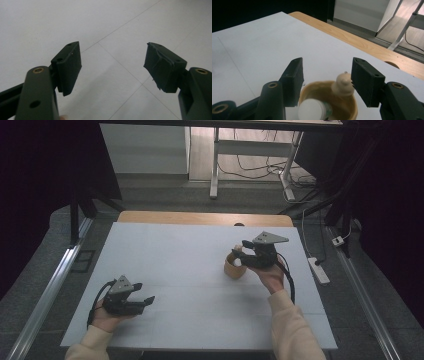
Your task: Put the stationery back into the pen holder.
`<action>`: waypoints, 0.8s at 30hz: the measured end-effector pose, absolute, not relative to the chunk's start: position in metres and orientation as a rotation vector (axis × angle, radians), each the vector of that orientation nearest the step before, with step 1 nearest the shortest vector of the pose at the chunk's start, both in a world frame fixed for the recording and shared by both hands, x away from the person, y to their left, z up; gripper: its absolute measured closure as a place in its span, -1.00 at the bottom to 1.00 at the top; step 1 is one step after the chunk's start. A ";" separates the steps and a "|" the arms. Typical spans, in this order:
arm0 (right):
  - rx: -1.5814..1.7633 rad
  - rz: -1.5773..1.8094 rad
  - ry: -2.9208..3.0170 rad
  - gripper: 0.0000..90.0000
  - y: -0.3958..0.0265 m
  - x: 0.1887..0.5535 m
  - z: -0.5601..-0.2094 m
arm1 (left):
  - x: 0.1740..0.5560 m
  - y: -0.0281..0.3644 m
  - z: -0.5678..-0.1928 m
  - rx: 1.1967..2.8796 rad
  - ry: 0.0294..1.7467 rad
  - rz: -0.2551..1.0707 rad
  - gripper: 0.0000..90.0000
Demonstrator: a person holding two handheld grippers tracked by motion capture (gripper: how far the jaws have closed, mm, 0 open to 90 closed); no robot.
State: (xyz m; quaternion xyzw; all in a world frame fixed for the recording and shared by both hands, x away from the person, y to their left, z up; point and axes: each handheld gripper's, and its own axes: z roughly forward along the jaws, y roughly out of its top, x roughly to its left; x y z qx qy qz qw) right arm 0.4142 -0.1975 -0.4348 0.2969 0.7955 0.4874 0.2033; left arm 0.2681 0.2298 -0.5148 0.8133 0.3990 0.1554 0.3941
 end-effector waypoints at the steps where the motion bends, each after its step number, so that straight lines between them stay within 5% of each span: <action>1: 0.829 1.356 2.221 -0.04 -0.200 0.412 -0.435 | 0.268 0.230 -0.515 2.062 1.013 0.394 -0.35; 24: 0.849 1.286 2.261 -0.09 -0.251 0.371 -0.444 | 0.266 0.229 -0.514 2.058 1.009 0.399 -0.35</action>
